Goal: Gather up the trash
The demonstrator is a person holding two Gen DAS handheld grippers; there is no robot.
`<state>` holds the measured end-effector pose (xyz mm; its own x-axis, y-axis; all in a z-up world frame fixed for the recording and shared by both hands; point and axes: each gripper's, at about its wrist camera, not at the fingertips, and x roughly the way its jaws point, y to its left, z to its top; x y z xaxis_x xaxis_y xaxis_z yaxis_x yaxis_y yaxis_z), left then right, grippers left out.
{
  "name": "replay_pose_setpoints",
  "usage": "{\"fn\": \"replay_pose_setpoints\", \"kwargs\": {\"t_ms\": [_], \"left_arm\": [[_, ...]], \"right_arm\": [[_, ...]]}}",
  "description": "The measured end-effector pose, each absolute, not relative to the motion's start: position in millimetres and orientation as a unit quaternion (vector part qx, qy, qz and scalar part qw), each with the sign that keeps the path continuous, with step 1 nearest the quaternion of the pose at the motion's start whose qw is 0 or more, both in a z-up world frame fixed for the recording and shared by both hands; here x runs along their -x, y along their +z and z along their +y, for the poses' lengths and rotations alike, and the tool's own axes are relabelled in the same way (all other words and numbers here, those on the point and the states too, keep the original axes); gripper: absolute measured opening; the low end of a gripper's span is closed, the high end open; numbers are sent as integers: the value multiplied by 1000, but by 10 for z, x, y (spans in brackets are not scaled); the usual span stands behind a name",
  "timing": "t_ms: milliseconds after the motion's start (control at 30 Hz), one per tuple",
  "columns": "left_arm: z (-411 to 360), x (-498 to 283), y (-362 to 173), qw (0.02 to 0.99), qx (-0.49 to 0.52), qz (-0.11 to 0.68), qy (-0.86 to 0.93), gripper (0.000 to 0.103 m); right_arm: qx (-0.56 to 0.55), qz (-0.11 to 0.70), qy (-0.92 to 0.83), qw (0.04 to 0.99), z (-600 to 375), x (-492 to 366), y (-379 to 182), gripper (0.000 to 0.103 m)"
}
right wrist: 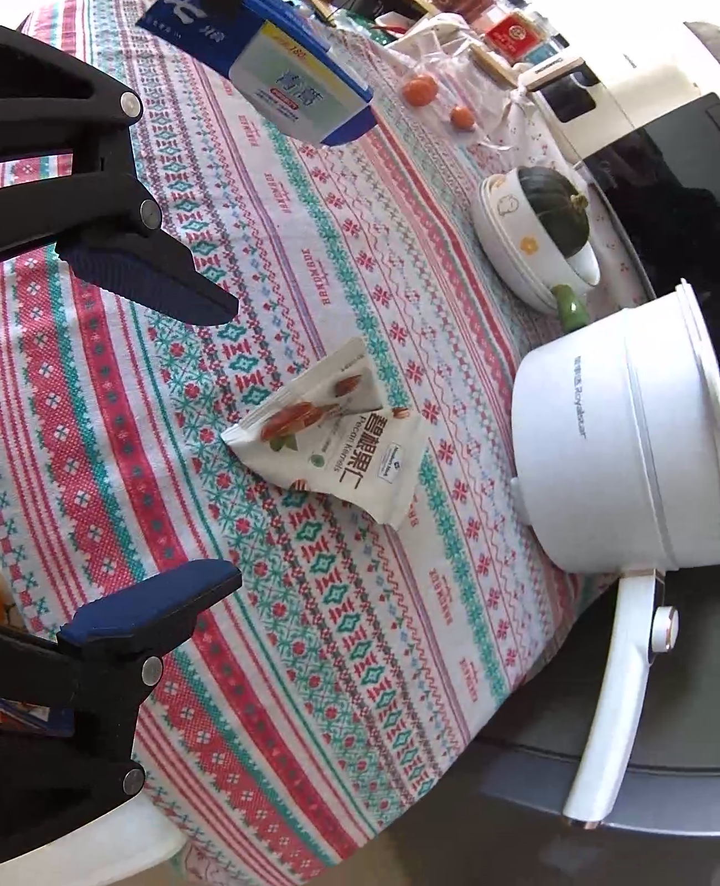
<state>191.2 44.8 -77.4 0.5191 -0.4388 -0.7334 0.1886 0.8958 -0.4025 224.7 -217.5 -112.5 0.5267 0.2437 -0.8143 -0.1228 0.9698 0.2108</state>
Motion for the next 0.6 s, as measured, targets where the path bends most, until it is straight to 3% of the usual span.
{"fn": "replay_pose_setpoints", "kwargs": {"t_ms": [200, 500, 600], "left_arm": [[495, -2056, -905, 849, 168, 466, -182, 2], [347, -2153, -1181, 832, 110, 507, -197, 3], [282, -2136, -1299, 824, 82, 522, -205, 11]], "right_arm": [[-22, 497, 94, 862, -1894, -2607, -1418, 81], [-57, 483, 50, 872, -1942, -2957, -1630, 82], [-40, 473, 54, 878, -1913, -2956, -1614, 56]]}}
